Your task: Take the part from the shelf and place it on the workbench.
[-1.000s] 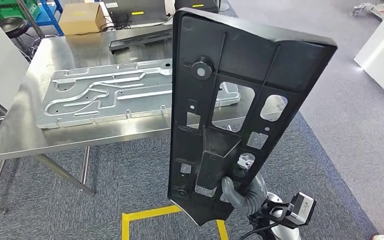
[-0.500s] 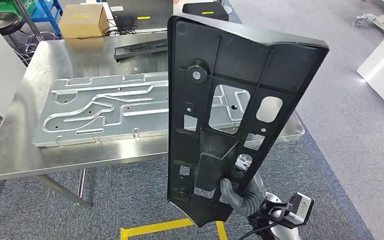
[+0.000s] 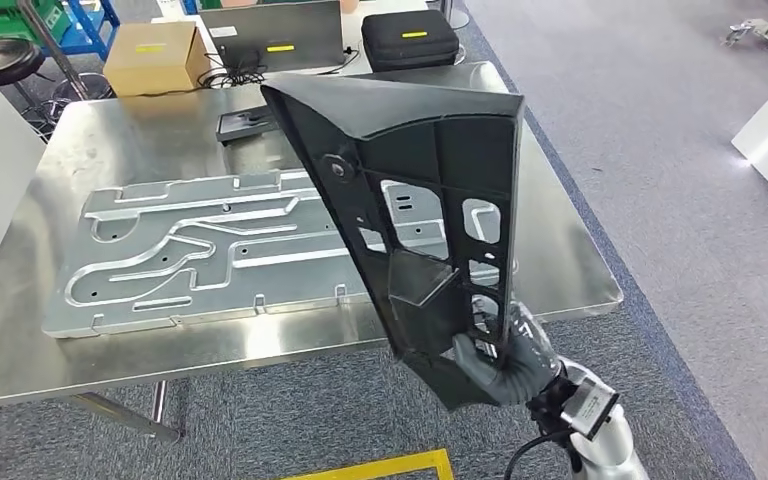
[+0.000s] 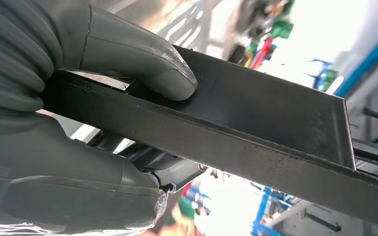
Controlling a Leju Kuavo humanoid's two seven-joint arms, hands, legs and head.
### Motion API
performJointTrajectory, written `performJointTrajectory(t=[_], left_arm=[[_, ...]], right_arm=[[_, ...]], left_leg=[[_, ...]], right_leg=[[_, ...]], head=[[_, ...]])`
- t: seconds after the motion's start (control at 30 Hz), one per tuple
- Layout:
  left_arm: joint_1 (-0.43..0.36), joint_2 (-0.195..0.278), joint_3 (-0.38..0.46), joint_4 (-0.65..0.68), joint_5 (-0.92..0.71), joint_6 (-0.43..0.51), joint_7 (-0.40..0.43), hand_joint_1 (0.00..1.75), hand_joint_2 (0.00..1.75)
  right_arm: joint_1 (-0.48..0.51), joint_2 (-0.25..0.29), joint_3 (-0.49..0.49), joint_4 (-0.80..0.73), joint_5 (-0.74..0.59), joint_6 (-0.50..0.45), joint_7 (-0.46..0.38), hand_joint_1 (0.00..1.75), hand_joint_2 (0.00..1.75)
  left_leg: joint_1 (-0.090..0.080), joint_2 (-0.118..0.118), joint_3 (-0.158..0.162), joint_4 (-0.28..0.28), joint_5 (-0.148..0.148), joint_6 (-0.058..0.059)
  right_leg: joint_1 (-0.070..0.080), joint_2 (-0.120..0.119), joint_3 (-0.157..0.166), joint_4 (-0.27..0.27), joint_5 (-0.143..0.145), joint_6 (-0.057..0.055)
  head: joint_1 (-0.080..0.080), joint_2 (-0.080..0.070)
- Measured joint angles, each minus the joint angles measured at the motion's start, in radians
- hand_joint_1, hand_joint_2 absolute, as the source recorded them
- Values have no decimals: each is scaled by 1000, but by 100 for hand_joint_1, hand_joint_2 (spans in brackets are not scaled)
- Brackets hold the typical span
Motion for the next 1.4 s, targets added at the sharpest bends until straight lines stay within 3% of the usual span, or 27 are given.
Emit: performJointTrajectory(t=[0.03,0.1,0.23,0.3,0.37,0.4,0.43,0.47,0.53,0.6,0.7,0.77,0.83,0.93,0.97,1.0,1.03,1.1,1.13,1.2,1.3,1.33,1.4], left_arm=[[1,0,1,0,0,-2,-1,0,175],[0,0,1,0,-1,-7,-3,0,175],[-1,0,2,0,-3,-13,-4,0,175],[-3,0,2,0,-6,-15,-2,0,175],[-6,0,2,0,-11,-15,2,0,175],[-6,0,2,0,-14,-15,3,0,175],[-6,0,2,0,-17,-15,4,0,175],[-6,0,1,0,-21,-15,5,0,175],[-7,0,0,0,-30,-15,5,0,175],[-8,0,-1,0,-35,-15,5,0,175],[-8,-3,-1,1,-37,-15,5,0,175],[-8,-5,-4,2,-48,-16,11,0,175],[-9,-5,-9,2,-64,-16,17,0,175],[-11,-4,-24,1,-82,-16,10,0,175],[-12,-4,-29,1,-87,-17,6,0,175],[-13,-4,-34,1,-91,-17,4,0,175],[-14,-4,-38,1,-95,-17,2,0,175],[-17,-2,-47,1,-97,-17,2,0,175],[-20,-2,-50,1,-96,-17,1,0,175],[-27,-2,-52,1,-94,-15,-1,0,175],[-32,-2,-53,1,-92,-12,-4,0,175],[-32,-2,-53,1,-90,-10,-5,0,175],[-31,-2,-53,1,-86,-6,-6,0,175]], right_arm=[[-22,-27,-12,-7,-5,-1,11,175,175],[-72,-88,-42,-12,-31,3,34,175,175],[-161,-205,-105,-8,-99,22,60,175,175],[-212,-269,-122,-1,-134,22,75,175,175],[-276,-334,-131,19,-167,24,107,175,175],[-310,-364,-133,32,-180,25,128,175,175],[-344,-393,-133,46,-190,24,150,175,175],[-380,-420,-131,61,-192,21,172,175,175],[-451,-470,-127,84,-169,-2,206,175,175],[-487,-493,-125,94,-143,-23,218,175,175],[-506,-509,-124,97,-113,-48,221,175,175],[-544,-572,-116,104,97,-173,229,175,175],[-570,-632,-102,114,361,-314,237,175,175],[-567,-637,-63,163,579,-430,248,175,175],[-564,-632,-44,189,655,-471,256,175,175],[-561,-623,-21,221,728,-511,266,175,175],[-559,-611,4,256,794,-547,275,175,175],[-560,-580,54,328,889,-603,287,175,175],[-565,-561,80,367,923,-625,292,175,175],[-579,-524,129,443,970,-658,298,175,175],[-588,-481,184,529,1000,-684,307,175,175],[-593,-466,199,556,1011,-691,312,175,175],[-602,-424,233,618,1041,-710,328,175,175]], left_leg=[[1,1,12,-61,44,-1],[-2,3,23,-132,87,11],[-8,0,30,-145,91,49],[-8,0,37,-151,89,61],[-13,0,41,-151,83,70],[-16,0,44,-151,80,74],[-20,-1,48,-151,76,77],[-24,-3,54,-151,72,78],[-30,-6,68,-151,64,80],[-33,-8,75,-151,60,81],[-35,-9,73,-151,58,80],[-34,-12,71,-150,53,71],[-33,-13,56,-118,29,56],[-23,-9,-35,56,-45,40],[-18,-8,-67,107,-55,34],[-14,-6,-83,123,-45,29],[-10,-4,-80,99,-17,24],[-4,0,-26,-32,61,15],[-3,0,1,-93,85,16],[-5,-2,24,-146,97,26],[-6,-7,26,-154,101,49],[-4,-7,27,-157,103,55],[-4,-6,30,-162,104,62]], right_leg=[[-2,1,8,2,-8,6],[-1,2,10,6,-18,21],[-4,-2,10,14,-36,49],[-5,-5,-32,98,-79,55],[-3,-6,-115,237,-128,57],[-2,-6,-150,285,-133,57],[-2,-6,-166,295,-117,54],[1,-6,-161,264,-81,49],[8,-6,-114,135,12,33],[14,-6,-83,57,57,22],[17,-6,-76,41,54,16],[17,-9,-64,16,45,10],[12,-13,-47,-13,44,5],[6,-14,-35,-22,41,1],[5,-14,-33,-22,39,2],[2,-13,-31,-21,37,5],[-1,-12,-28,-20,34,8],[-7,-10,-21,-14,25,20],[-8,-8,-20,-9,21,26],[-6,-5,-22,-5,17,38],[-8,-7,-22,-5,14,53],[-9,-8,-30,15,0,56],[-10,-9,-81,120,-52,59]], head=[[0,0],[0,0],[0,0],[0,0],[0,0],[0,0],[0,0],[0,0],[0,0],[0,0],[0,0],[0,0],[0,0],[0,0],[0,0],[0,0],[0,0],[0,0],[0,0],[0,0],[0,0],[0,0],[0,0]])
